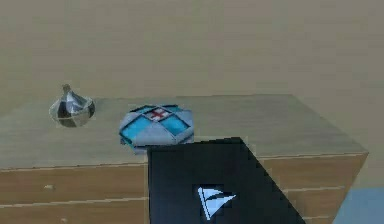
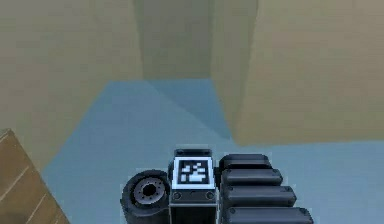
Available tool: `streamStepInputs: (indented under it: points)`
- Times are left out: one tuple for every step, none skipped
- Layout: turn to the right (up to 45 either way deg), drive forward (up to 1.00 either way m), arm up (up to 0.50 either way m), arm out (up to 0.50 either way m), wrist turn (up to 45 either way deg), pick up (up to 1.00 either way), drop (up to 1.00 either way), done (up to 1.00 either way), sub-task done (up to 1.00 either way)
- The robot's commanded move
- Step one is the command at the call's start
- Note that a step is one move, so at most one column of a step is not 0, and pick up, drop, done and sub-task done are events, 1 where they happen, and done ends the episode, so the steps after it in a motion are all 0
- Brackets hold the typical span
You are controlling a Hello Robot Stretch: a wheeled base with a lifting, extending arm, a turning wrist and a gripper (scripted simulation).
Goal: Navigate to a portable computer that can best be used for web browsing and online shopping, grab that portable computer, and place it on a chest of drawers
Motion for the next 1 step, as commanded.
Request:
streamStepInputs:
  points:
    - [3.0,0.00,0.00,0.00,0.0,0.00,0.00,0.00,0.00]
